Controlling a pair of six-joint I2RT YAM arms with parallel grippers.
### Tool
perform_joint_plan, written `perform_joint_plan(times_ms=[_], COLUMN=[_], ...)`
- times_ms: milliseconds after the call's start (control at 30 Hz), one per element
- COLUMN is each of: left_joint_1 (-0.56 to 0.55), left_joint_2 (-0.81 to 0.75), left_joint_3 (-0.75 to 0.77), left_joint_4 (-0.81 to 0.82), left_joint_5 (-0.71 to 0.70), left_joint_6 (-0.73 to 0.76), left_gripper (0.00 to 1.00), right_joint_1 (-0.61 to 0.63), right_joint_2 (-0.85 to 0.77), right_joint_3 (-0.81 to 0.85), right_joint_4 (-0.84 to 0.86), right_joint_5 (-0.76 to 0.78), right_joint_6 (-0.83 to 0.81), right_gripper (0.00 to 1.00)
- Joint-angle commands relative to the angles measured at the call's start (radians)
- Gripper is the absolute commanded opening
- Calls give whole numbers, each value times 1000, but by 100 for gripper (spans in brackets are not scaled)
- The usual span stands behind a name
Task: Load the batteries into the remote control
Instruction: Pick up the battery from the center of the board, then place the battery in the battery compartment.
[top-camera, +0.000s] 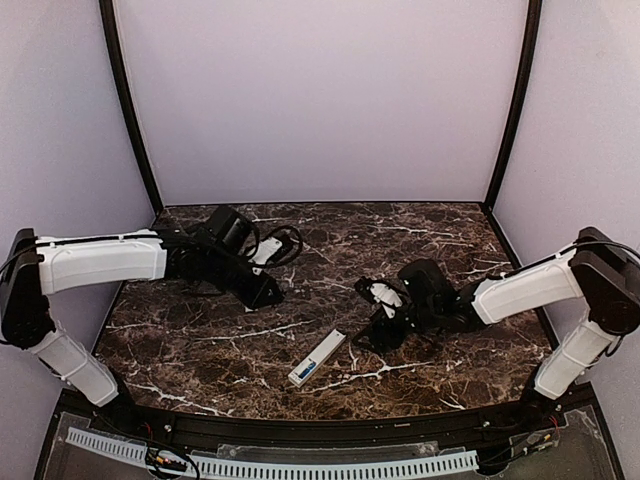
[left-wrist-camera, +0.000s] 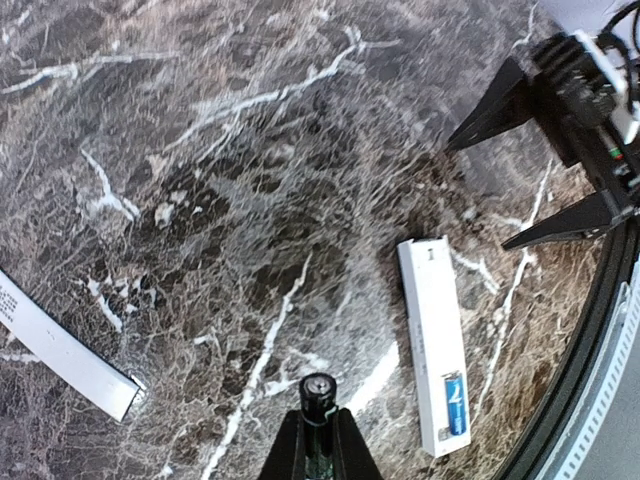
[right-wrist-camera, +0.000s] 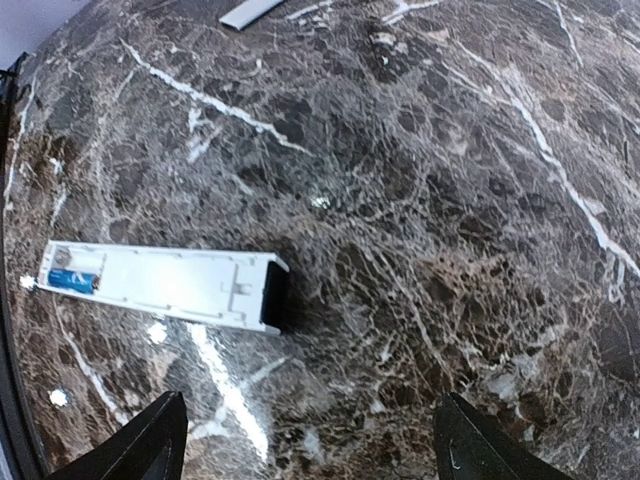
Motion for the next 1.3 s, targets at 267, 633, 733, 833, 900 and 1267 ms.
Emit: perform_joint_plan(times_ms=[267, 633, 733, 833, 900, 1267], left_joint_1=[-200, -285, -303, -315, -322, -343], left_joint_2=[-120, -63, -54, -51, -42, 17], left_joint_3=[-310, -367, -378, -391, -397, -422], left_joint_4=[421, 552, 561, 579, 582, 628], left_joint_5=[-55, -81, -90, -97, -104, -128], left_joint_6=[-165, -221, -232, -248, -253, -263], left_gripper=[0, 0, 0, 0, 0, 0], right_joint_1=[-14, -10, -7, -2, 0, 7], right_joint_2=[109, 160, 164, 169, 174, 187], right_joint_3=[158, 154, 149, 148, 149, 155], right_joint_4=[-9, 23, 27, 26, 23, 6], right_joint_5=[-76, -99, -100, -93, -88, -65], right_joint_6=[102, 107, 104, 98, 95, 89], right_gripper=[84, 84, 84, 83, 83, 82])
